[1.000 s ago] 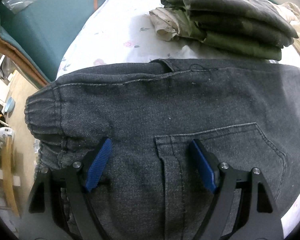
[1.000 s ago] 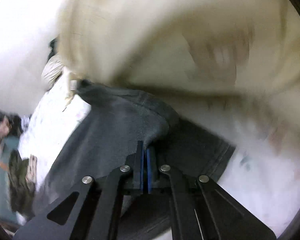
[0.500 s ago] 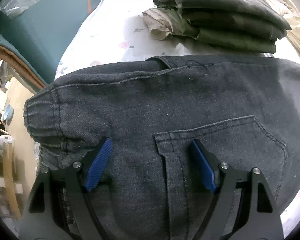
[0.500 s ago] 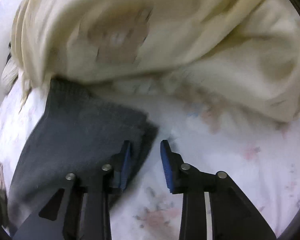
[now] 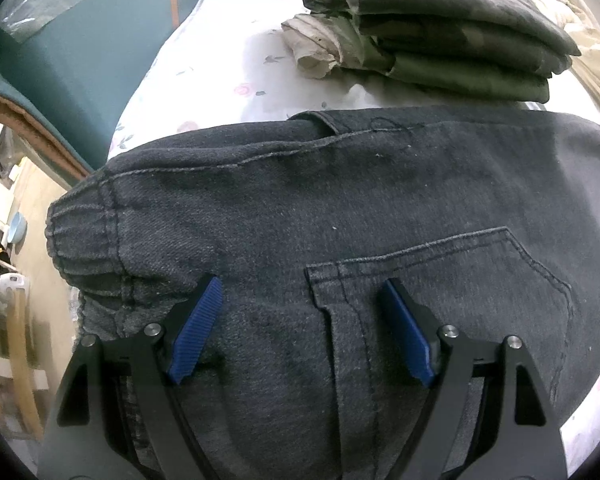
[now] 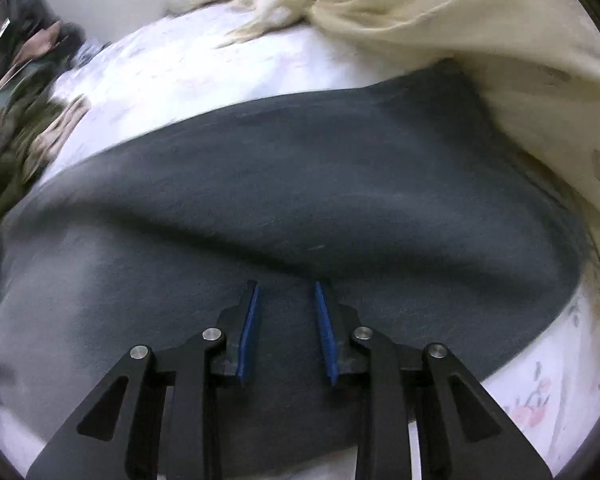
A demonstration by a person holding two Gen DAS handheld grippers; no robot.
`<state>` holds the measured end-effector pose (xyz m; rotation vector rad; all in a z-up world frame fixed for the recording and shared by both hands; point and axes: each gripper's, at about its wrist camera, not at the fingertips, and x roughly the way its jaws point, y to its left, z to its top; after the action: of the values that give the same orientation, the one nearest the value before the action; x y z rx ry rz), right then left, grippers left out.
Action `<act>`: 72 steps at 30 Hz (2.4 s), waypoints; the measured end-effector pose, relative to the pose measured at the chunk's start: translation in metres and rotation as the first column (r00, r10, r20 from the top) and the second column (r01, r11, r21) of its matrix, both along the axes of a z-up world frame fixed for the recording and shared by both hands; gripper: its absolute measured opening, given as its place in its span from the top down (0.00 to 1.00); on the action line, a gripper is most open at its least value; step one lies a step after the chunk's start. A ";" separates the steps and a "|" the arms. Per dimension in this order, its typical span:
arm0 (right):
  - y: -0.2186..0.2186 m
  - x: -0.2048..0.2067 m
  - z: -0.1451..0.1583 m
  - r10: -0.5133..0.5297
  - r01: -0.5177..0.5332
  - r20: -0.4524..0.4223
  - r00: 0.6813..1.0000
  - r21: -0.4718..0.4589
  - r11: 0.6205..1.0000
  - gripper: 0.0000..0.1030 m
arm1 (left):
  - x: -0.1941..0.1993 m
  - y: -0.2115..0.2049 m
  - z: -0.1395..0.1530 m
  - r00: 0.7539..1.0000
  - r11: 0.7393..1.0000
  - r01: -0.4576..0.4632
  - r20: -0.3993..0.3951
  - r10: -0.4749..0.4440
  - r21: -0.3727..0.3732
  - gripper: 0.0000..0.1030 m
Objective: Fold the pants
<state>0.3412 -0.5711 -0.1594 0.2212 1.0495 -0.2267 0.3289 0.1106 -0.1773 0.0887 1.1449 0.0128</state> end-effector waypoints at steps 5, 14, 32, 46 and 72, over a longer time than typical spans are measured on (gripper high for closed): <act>-0.046 -0.020 0.017 -0.250 0.217 -0.123 0.960 -0.233 0.948 0.95 | -0.007 0.021 0.029 0.996 0.988 -0.074 0.040 0.080 -0.135 0.24; 0.059 -0.082 0.091 -0.125 0.095 0.141 0.982 0.198 0.976 0.38 | -0.088 0.110 0.130 0.857 0.838 -0.378 0.194 0.478 -0.393 0.19; 0.145 -0.177 0.057 -0.091 0.058 0.031 0.995 0.562 0.825 0.35 | -0.203 0.111 -0.027 0.684 0.365 -0.452 -0.054 0.727 -0.814 0.21; 0.094 -0.182 0.022 -0.299 0.264 -0.052 0.953 0.625 0.735 0.34 | -0.104 0.136 -0.018 0.758 0.500 -0.391 0.037 0.651 -0.773 0.33; -0.121 -0.057 -0.002 -0.483 0.323 0.242 0.842 0.492 0.809 0.92 | -0.079 0.092 0.097 0.768 0.726 -0.448 0.191 0.612 -0.522 0.84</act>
<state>0.2840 -0.6921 -0.1618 0.8759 0.6613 -0.3283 0.2494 0.2026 -0.0799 -0.6547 0.7489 0.2777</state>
